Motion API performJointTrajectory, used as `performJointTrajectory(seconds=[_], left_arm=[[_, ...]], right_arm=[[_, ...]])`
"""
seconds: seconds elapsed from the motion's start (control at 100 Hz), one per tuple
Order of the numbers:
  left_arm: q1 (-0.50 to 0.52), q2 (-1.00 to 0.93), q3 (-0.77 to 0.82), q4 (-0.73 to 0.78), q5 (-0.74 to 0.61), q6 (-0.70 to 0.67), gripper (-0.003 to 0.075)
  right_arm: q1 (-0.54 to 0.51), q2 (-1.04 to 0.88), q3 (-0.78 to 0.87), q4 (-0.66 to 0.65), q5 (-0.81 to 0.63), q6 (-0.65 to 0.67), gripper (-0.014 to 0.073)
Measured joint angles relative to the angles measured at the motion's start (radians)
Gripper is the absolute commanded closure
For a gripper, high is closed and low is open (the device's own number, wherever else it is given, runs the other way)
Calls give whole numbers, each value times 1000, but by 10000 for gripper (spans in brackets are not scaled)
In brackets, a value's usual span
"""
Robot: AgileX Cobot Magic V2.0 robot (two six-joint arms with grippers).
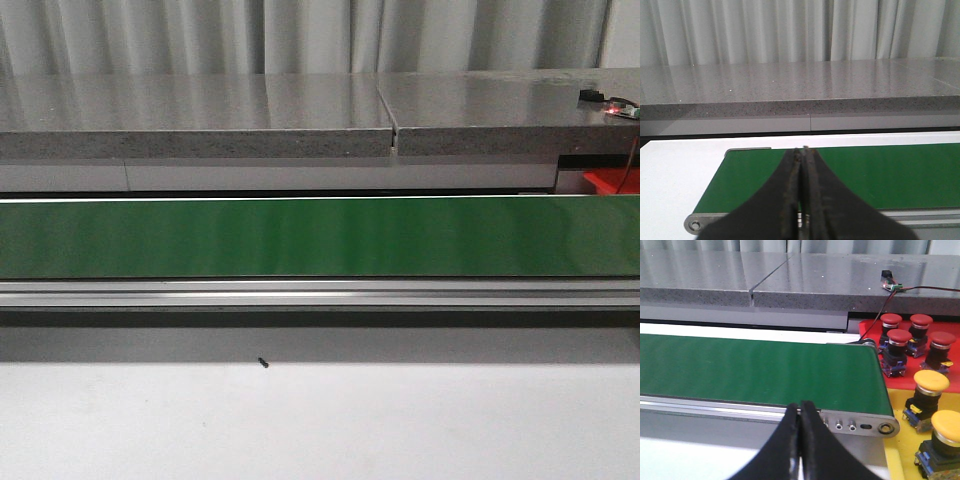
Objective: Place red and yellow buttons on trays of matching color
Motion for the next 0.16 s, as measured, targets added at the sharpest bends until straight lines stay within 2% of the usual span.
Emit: performJointTrajectory(seconds=[0.16], left_arm=[[0,0,0,0,0,0,741]], right_arm=[[0,0,0,0,0,0,663]])
